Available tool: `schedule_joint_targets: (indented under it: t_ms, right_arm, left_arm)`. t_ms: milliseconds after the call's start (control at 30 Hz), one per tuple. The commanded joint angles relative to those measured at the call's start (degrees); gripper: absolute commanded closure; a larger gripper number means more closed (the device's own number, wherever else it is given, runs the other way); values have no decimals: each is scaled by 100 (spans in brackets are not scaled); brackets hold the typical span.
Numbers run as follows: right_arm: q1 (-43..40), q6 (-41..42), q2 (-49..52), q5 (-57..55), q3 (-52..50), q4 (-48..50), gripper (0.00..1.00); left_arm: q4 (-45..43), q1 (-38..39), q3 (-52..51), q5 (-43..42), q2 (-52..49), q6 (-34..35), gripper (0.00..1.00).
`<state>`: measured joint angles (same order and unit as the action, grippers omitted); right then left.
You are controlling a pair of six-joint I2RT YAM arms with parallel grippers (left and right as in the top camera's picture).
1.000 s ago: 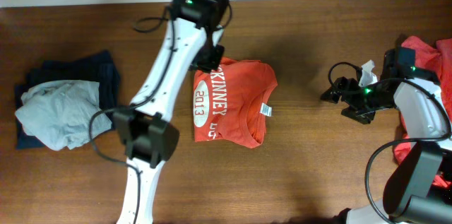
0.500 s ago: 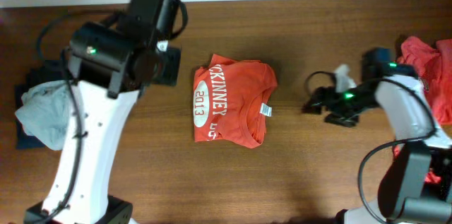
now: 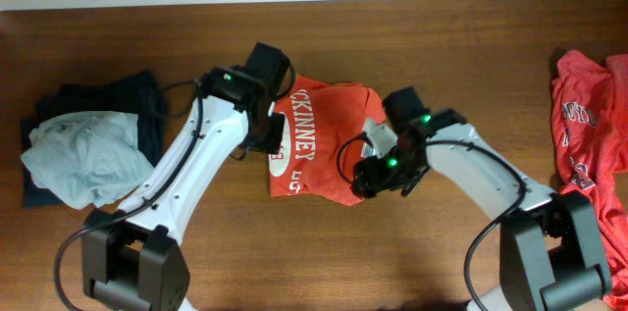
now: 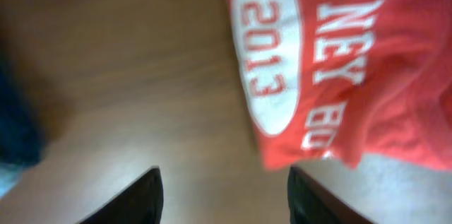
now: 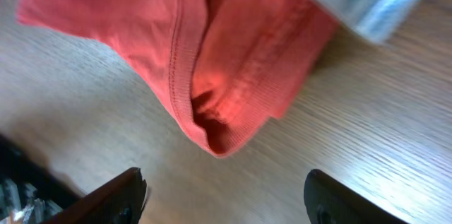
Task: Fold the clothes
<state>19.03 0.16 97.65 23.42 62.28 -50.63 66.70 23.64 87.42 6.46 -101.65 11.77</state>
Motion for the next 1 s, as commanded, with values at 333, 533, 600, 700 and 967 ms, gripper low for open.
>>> schedule_joint_targets:
  t_ms: [333,533,600,700,967]
  right_arm:
    - [385,4,-28,31,-647,852,54]
    - [385,-164,46,267,-767,1298,57]
    - [385,-319,52,505,-837,1484,57]
    - [385,-317,68,470,-905,1556,65]
    - [382,-225,74,-46,-922,1357,96]
  left_arm:
    - [-2332,-105,-1843,-1027,35,-590,43]
    - [-2732,-179,-2140,-1012,31,-632,43]
    - [-2802,-197,-2184,-1014,31,-723,43]
    - [-2883,-205,-2188,-1012,28,-863,43]
    - [-3141,-205,-2188,-1012,-52,-892,43]
